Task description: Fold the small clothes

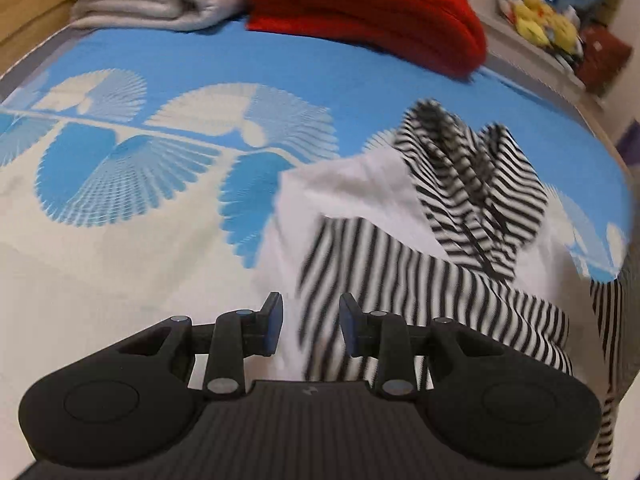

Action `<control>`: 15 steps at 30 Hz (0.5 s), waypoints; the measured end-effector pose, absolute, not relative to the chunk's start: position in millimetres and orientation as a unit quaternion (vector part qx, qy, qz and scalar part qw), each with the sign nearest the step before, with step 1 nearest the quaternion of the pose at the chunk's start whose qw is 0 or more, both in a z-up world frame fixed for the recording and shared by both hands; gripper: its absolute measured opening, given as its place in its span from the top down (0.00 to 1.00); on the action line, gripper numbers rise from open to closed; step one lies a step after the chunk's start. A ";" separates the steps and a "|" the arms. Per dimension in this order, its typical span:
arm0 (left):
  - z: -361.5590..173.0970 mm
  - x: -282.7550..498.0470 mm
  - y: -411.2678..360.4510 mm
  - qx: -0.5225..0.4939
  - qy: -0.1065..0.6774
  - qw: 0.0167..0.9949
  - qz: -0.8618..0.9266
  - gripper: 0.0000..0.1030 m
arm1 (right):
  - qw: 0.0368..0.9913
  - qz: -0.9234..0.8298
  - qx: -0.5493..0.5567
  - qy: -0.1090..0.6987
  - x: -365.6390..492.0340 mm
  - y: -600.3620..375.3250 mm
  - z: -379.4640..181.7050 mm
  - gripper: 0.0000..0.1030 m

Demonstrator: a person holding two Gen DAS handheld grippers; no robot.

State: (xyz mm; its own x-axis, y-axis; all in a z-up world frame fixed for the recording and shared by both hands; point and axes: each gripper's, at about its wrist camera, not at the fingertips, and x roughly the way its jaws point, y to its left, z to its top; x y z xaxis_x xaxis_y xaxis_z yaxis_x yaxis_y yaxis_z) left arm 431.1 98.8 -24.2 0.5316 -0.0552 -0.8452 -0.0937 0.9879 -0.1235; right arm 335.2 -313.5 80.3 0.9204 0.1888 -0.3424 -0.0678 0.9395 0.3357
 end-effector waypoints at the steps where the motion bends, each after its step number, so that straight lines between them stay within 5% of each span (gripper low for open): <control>1: -23.3 431.3 103.0 -0.080 0.483 0.872 0.013 0.67 | 0.950 0.113 0.174 0.235 340.1 -287.9 75.9 0.94; 5: -20.0 430.2 111.0 -0.084 0.481 0.873 0.016 0.67 | 0.903 0.132 0.225 0.342 335.1 -238.2 54.6 0.68; 15: -37.4 424.1 58.6 -0.079 0.487 0.868 -0.045 0.67 | 0.825 -0.071 0.336 0.449 336.3 -293.2 -31.8 0.64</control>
